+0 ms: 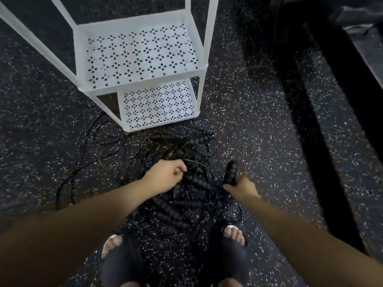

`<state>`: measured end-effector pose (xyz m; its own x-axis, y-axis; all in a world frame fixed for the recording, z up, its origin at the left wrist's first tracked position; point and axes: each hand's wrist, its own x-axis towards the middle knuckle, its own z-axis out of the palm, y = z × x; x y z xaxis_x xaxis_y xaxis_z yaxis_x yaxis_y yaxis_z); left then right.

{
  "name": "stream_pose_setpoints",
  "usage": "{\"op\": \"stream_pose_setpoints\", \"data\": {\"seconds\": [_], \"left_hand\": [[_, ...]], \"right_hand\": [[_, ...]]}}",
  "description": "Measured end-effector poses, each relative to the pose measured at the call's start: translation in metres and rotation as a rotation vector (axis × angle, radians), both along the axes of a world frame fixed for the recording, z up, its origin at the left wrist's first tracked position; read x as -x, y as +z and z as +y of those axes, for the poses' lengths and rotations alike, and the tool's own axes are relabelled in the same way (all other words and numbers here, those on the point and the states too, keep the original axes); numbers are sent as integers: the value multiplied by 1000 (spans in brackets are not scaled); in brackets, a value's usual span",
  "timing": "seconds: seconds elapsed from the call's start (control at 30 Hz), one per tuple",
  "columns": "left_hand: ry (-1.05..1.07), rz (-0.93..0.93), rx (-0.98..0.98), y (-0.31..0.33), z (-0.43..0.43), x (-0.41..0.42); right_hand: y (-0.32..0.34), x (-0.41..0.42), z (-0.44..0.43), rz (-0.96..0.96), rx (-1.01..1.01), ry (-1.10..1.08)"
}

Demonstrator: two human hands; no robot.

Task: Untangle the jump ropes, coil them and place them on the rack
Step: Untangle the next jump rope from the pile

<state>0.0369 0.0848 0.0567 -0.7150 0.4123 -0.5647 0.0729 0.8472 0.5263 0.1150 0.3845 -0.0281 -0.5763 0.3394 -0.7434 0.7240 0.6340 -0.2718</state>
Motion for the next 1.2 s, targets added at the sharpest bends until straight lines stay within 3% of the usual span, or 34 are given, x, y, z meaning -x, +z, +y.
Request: {"op": "stream_pose_setpoints", "data": {"seconds": [0.2,0.3,0.43,0.63,0.8,1.03,1.2], "left_hand": [[24,-52,-63,-16,15,-23],[10,-54,-75,-11,25,-26],[60,-96,-183,10,36,-23],[43,-135,-243,64,39,-20],[137,-29,-354,146,15,-15],[278,199,-343,264,-18,-15],[458,390,-405,329,-39,-26]], "right_hand": [[-15,3,-7,26,14,-146],[2,9,-8,125,99,-331],[60,20,-17,258,400,-544],[165,33,-38,442,851,-691],[249,37,-41,479,1117,-612],[354,0,-59,578,1166,-202],[417,-26,-56,417,1386,58]]}}
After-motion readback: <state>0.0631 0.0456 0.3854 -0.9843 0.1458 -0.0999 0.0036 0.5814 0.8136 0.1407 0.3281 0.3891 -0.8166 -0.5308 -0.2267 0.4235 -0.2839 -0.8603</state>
